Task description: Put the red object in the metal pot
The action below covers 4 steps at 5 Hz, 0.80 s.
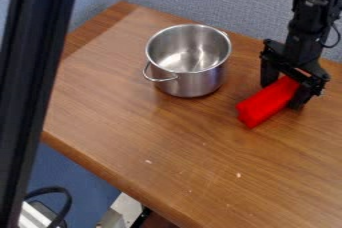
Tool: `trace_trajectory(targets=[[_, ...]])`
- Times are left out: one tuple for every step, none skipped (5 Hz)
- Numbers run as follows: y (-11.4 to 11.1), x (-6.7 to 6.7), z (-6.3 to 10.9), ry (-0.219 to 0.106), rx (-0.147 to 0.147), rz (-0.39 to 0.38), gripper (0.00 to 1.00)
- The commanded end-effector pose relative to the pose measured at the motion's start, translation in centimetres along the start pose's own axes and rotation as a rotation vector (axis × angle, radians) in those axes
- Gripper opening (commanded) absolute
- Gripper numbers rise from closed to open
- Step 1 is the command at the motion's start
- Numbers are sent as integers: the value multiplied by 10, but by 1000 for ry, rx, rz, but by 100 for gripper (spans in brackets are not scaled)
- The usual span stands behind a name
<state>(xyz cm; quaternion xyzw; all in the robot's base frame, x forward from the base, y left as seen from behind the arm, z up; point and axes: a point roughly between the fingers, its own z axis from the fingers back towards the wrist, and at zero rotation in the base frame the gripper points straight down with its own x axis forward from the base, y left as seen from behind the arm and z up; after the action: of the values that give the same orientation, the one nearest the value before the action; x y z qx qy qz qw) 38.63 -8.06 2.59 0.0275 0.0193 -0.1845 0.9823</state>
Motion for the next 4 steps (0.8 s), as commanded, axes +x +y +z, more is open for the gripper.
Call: trace_trajectory(targets=[[-9, 9, 7, -24, 3, 23, 100], [-16, 10, 6, -21, -3, 47, 100], [-14, 9, 5, -20, -4, 11, 100], [-13, 7, 3, -19, -6, -26, 100]])
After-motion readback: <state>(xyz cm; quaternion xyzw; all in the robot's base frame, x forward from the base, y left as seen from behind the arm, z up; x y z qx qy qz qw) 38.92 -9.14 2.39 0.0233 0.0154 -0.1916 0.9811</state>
